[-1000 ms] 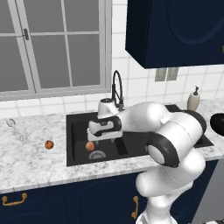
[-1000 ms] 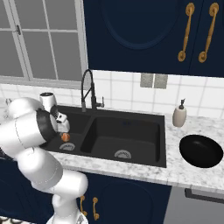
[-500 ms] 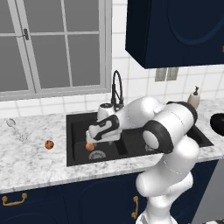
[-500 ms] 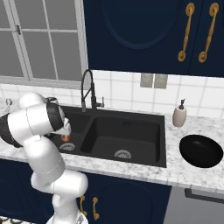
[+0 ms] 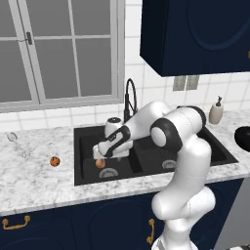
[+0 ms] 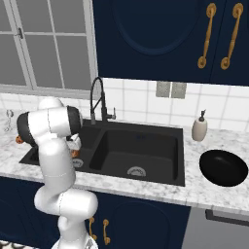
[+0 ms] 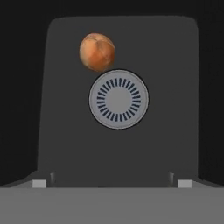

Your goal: Pick the onion from the sink and place it in the bowl. Then pick the bowl and place it in the microwave. Then close the microwave door and press the start button.

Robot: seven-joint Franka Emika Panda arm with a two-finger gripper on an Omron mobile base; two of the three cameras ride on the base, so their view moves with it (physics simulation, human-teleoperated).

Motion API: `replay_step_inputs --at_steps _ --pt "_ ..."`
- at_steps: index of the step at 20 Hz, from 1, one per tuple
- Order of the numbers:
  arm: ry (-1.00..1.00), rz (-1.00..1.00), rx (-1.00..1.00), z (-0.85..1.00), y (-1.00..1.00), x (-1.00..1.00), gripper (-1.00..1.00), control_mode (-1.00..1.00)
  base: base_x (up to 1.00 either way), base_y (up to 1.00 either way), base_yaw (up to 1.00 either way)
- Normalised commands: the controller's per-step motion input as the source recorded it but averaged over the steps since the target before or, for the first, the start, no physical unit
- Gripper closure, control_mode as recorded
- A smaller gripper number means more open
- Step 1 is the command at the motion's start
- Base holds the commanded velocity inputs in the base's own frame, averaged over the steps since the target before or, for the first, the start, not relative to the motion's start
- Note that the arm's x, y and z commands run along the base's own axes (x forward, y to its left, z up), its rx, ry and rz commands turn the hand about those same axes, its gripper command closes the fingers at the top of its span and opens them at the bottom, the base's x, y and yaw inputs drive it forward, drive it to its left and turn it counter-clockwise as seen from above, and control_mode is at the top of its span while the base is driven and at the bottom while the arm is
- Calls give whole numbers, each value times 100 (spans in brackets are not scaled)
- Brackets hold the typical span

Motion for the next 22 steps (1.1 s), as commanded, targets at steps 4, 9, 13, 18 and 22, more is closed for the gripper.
replay_step_inputs --at_steps 4,9,13,18,22 --pt "1 -2 -6 -45 14 33 -100 -100 0 0 0" --pt "2 -2 -4 -33 16 43 -100 -100 0 0 0" --pt "2 -1 0 -26 4 42 -100 -100 0 0 0" --pt "0 0 0 -31 0 36 -100 -100 0 0 0" --pt "0 0 0 -35 3 36 -100 -100 0 0 0"
